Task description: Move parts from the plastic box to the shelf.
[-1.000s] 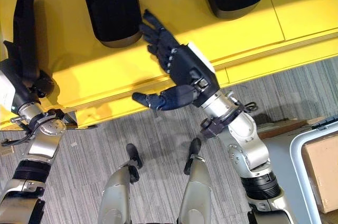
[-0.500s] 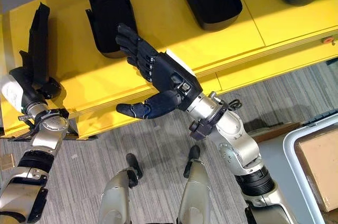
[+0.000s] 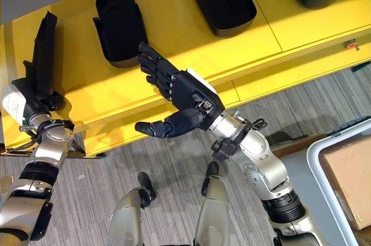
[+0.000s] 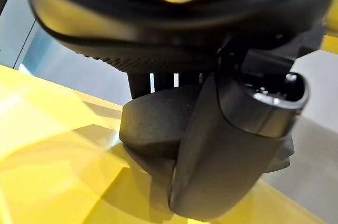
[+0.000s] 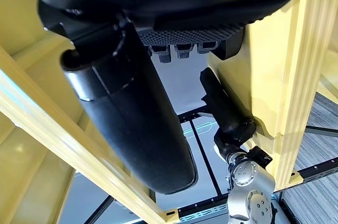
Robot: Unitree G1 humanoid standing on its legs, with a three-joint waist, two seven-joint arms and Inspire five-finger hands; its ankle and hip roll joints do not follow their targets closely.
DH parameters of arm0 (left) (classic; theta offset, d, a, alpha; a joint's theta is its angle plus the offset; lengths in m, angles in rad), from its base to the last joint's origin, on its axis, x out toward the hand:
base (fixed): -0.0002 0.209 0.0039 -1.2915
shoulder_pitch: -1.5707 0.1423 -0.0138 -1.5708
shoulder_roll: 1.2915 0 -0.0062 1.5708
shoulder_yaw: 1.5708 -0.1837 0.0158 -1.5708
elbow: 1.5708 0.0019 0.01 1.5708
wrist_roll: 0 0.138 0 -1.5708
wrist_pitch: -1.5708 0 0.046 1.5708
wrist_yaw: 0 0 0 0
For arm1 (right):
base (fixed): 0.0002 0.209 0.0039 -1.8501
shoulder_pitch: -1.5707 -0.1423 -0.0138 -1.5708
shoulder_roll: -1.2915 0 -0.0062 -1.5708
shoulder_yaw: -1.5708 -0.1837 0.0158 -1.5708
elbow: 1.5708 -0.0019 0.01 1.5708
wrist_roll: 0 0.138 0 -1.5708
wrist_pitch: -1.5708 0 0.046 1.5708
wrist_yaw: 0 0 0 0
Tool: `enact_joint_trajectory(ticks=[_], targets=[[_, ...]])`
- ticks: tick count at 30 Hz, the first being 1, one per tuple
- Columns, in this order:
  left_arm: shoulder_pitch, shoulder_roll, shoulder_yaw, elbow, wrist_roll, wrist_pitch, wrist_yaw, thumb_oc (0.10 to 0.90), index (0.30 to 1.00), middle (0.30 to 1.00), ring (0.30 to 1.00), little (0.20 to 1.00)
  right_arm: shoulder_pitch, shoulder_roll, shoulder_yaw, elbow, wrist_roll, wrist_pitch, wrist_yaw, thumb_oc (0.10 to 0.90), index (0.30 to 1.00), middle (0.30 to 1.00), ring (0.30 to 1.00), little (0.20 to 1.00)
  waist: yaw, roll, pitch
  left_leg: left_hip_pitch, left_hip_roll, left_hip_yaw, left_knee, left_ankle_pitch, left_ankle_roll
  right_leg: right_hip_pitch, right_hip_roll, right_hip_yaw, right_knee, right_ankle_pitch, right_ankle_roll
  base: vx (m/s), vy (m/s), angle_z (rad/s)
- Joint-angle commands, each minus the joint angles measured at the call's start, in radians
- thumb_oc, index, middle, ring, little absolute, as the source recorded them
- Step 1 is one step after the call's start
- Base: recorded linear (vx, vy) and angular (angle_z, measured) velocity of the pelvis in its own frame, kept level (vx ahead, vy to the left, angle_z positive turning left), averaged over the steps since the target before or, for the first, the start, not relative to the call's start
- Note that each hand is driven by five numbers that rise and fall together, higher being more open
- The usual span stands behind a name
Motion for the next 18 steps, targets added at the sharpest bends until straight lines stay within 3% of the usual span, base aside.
enact_joint_trajectory(ticks=[1,8,18], targets=[[-0.041,0.125,0.011,0.049,-0.073,0.002,-0.006,0.4,0.3,0.3,0.3,0.3,-0.025,0.054,-0.027,-0.168,0.067,-0.07,0.014,0.9,1.0,1.0,1.0,1.0,-0.023,-0.014,-0.077,-0.056,-0.013,-0.047,0.039,0.022,0.016,0.073,0.026,-0.091,-0.055,-0.017,0.002,0.0,0.0,0.0],[-0.14,0.142,0.005,0.084,-0.197,-0.004,0.002,0.4,0.3,0.3,0.3,0.3,-0.059,0.044,-0.013,-0.183,0.038,-0.051,0.006,0.9,1.0,1.0,1.0,1.0,-0.033,-0.015,-0.053,-0.091,-0.008,-0.042,0.062,0.026,0.011,0.04,0.019,-0.081,-0.03,-0.018,0.001,-0.01,0.02,-0.01],[-0.262,0.218,-0.029,0.101,-0.228,0.042,0.044,0.4,0.3,0.3,0.3,0.3,-0.09,0.016,-0.033,-0.215,0.039,-0.04,-0.008,0.9,1.0,1.0,1.0,1.0,-0.047,-0.029,-0.012,-0.154,-0.005,-0.048,0.121,-0.006,0.017,-0.017,0.041,-0.06,-0.003,-0.026,-0.007,-0.01,0.022,-0.02]])
